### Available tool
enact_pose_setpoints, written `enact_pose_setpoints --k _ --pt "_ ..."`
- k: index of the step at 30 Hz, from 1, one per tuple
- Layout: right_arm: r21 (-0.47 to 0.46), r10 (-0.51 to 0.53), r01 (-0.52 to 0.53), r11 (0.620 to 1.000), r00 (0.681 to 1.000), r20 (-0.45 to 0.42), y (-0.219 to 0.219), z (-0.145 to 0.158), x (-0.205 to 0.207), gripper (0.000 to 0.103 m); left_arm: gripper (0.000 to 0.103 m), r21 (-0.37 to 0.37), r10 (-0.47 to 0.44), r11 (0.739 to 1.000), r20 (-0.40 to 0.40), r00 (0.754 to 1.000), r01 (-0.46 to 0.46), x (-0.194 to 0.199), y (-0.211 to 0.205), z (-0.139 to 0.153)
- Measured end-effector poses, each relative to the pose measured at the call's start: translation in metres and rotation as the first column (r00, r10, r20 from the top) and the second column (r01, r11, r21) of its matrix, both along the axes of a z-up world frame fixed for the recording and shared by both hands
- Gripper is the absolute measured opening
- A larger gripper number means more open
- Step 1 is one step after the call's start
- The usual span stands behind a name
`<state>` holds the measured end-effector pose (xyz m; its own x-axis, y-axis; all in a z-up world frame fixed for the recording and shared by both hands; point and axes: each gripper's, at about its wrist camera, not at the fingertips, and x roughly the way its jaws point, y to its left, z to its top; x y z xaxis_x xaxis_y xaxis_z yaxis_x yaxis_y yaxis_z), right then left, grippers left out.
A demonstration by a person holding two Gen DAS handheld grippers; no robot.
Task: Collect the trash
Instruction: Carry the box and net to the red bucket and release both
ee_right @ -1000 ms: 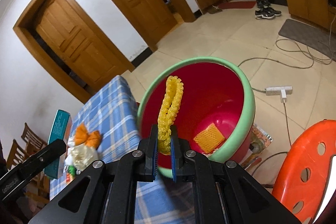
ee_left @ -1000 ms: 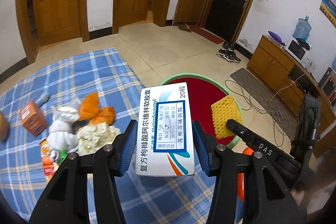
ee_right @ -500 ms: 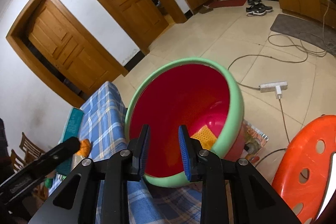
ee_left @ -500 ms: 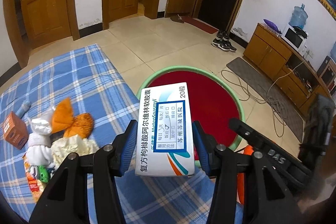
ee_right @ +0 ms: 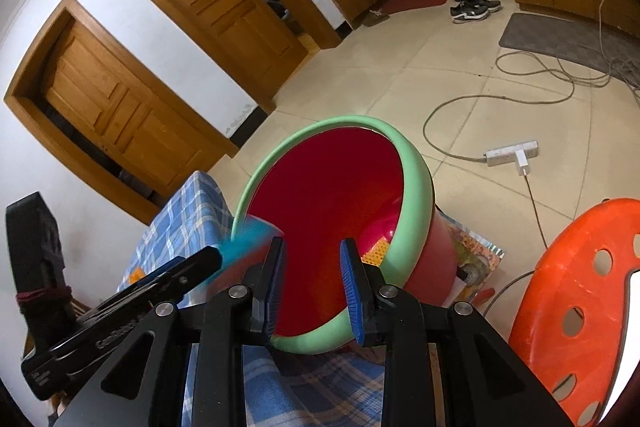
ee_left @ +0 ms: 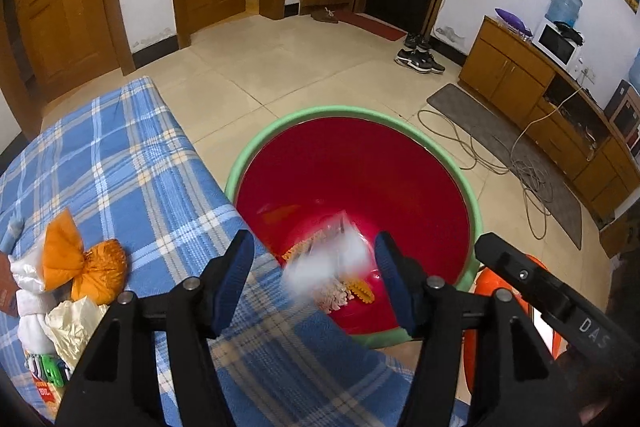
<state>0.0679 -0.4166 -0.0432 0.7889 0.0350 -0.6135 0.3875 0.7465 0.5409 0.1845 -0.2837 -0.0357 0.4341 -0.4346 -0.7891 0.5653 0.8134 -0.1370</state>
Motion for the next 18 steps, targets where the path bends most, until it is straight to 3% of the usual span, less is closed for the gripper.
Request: enact_pose_setpoints --k 18 --pt "-0.066 0.107 -0.106 0.992 0.994 0.011 0.039 0.024 -0.012 0.029 0.063 -0.069 0.165 0.985 0.047 0.985 -0.161 -0.024 0.069 0.038"
